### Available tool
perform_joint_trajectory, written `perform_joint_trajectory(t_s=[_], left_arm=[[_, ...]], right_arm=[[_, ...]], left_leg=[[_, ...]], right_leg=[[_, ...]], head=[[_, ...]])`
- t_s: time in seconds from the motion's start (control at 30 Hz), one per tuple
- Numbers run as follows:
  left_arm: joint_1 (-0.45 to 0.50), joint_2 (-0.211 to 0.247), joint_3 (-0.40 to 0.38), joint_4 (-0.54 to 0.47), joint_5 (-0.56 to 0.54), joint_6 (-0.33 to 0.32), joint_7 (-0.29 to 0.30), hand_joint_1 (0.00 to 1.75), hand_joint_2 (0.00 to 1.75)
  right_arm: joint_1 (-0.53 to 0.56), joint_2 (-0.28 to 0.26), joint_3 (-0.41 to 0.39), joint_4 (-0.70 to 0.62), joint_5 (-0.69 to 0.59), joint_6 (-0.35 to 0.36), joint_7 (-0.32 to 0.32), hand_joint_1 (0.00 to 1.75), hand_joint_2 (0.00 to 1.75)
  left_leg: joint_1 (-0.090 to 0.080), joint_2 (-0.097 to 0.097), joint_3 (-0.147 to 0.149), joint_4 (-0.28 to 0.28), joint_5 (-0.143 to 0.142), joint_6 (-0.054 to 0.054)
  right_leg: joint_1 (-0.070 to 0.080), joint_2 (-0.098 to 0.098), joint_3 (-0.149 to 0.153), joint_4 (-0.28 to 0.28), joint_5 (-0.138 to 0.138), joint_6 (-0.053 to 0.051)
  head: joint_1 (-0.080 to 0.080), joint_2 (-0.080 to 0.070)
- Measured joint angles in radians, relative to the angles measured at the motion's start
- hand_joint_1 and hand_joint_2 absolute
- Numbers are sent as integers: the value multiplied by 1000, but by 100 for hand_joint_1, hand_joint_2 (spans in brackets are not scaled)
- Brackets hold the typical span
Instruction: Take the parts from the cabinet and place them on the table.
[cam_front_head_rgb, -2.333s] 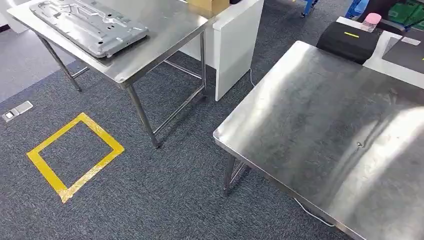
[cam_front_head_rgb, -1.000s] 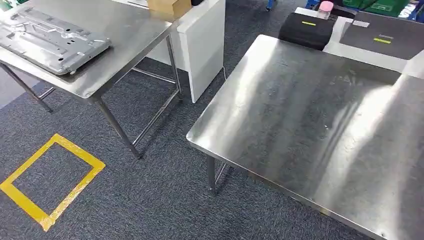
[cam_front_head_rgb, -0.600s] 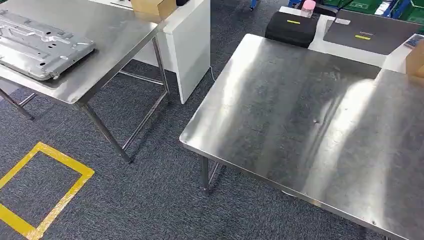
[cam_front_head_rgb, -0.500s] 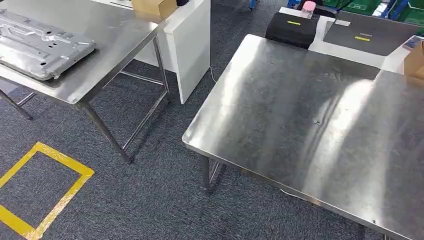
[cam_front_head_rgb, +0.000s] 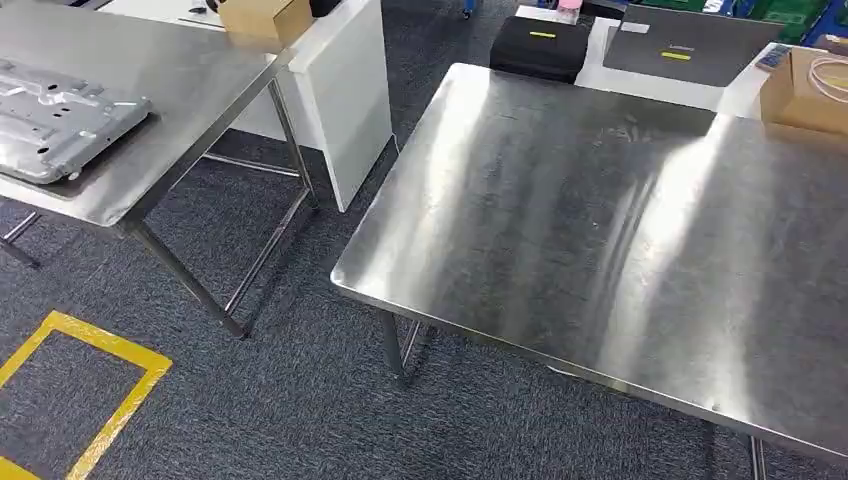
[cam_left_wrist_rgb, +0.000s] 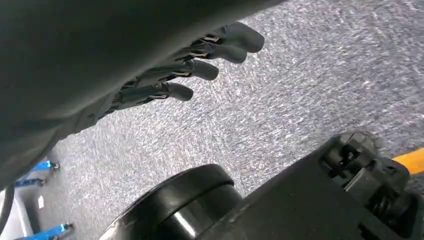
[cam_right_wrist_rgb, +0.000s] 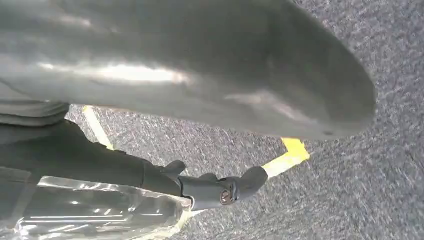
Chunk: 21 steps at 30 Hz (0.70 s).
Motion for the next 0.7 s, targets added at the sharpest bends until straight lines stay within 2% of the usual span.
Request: perform_joint_trajectory(t_s=[0.03, 0.07, 0.1, 0.13, 0.17, 0.23, 0.27, 0.3, 0.37, 0.4, 0.43, 0.47, 0.5, 0.53, 0.57, 0.6, 0.63, 0.67, 0.7], left_arm=[[0, 0, 0, 0, 0, -3, 0, 0, 0], [0, 0, 0, 0, 0, -7, 0, 0, 0], [0, 0, 0, 0, 0, -11, 0, 0, 0], [1, 0, 0, 0, 0, -11, 1, 0, 0], [1, 0, 0, 0, 0, -11, 1, 0, 0], [-1, 0, 0, 0, 0, -11, 1, 0, 0], [-1, 0, 0, 0, 0, -11, 1, 0, 0], [-3, 1, 0, 0, 0, -12, 1, 0, 0], [-6, 1, 0, 0, 1, -14, 1, 0, 0], [-6, 1, 0, 0, 3, -14, 1, 0, 0], [-6, 1, 0, 0, 5, -15, 0, 0, 0], [-8, 1, 1, 0, 8, -15, -2, 0, 0], [-9, 1, 1, 0, 10, -16, -3, 0, 0], [-9, 1, 1, 0, 10, -16, -6, 0, 0], [-8, 1, 1, 0, 9, -16, -6, 0, 0], [-7, 1, 1, 0, 9, -16, -7, 0, 0], [-7, 1, 1, 0, 9, -17, -7, 0, 0], [-7, 1, 1, 0, 9, -19, -7, 0, 0], [-7, 1, 1, 0, 10, -19, -8, 0, 0]], right_arm=[[0, 0, 1, 0, 1, -1, 1, 0, 0], [1, 0, 2, 0, 2, -3, 3, 0, 0], [1, 0, 2, 0, 2, -4, 3, 0, 0], [2, 0, 2, 0, 2, -4, 4, 0, 0], [2, 0, 2, 0, 2, -5, 4, 0, 0], [0, 2, 3, 0, 2, -5, 5, 0, 0], [0, 4, 4, 0, 2, -5, 5, 0, 0], [0, 5, 4, 0, 2, -6, 5, 0, 0], [2, 5, 5, 0, 3, -10, 6, 0, 0], [2, 9, 5, 0, 3, -11, 6, 0, 0], [1, 9, 5, 0, 2, -11, 6, 0, 0], [1, 8, 5, 0, 2, -11, 6, 0, 0], [-1, 8, 5, 0, 2, -11, 6, 0, 0], [-2, 8, 5, 0, 0, -11, 6, 0, 0], [-2, 7, 5, 0, 0, -11, 6, 0, 0], [-1, 7, 5, 0, -1, -12, 6, 0, 0], [1, 6, 5, 0, -1, -12, 6, 0, 0], [2, 5, 5, 0, -4, -13, 7, 0, 0], [3, 5, 5, 0, -4, -13, 7, 0, 0]], left_leg=[[2, -5, -32, 74, -39, -4], [3, -6, -78, 175, -81, -8], [5, -6, -102, 224, -91, -9], [7, -6, -101, 220, -76, -8], [8, -6, -76, 169, -40, -6], [9, -19, 23, -30, 59, 4], [9, -48, 55, -98, 68, 12], [2, -40, 53, -98, 69, 15], [-1, -35, 47, -95, 69, 20], [-4, -33, 46, -98, 72, 27], [5, -28, 53, -120, 85, 39], [4, -22, 58, -128, 92, 44], [5, -19, 54, -130, 95, 52], [2, -14, 51, -130, 95, 52], [0, -8, 48, -130, 96, 52], [-2, -3, 44, -129, 97, 54], [-3, 1, 43, -129, 98, 53], [-4, 4, 43, -129, 99, 52], [-4, 8, 43, -128, 99, 51]], right_leg=[[1, 5, -1, 0, 0, 0], [3, 11, -3, 2, 0, 0], [4, 17, -5, 3, 0, 0], [4, 23, -5, 5, 0, 0], [4, 31, -5, 7, 0, 1], [4, 48, -1, 7, -1, 1], [4, 52, -3, 7, 0, 2], [16, 54, -7, 8, 1, 6], [11, 56, -12, 6, 3, 15], [11, 57, -12, -2, 8, 23], [21, 55, -14, 2, 4, 30], [17, 36, -29, 26, -10, 27], [19, 27, -59, 88, -46, 16], [17, 23, -105, 181, -87, 9], [15, 22, -145, 262, -119, 6], [15, 21, -178, 330, -139, 9], [15, 21, -184, 345, -138, 16], [14, 19, -158, 302, -118, 27], [13, 15, -109, 214, -83, 38]], head=[[2, 0], [0, 0], [1, 0], [0, 0], [0, 0], [1, 0], [0, 0], [2, 0], [1, 0], [0, 0], [1, 0], [2, 0], [4, 0], [9, 0], [8, 0], [10, 0], [10, 0], [10, 0], [11, 0]])
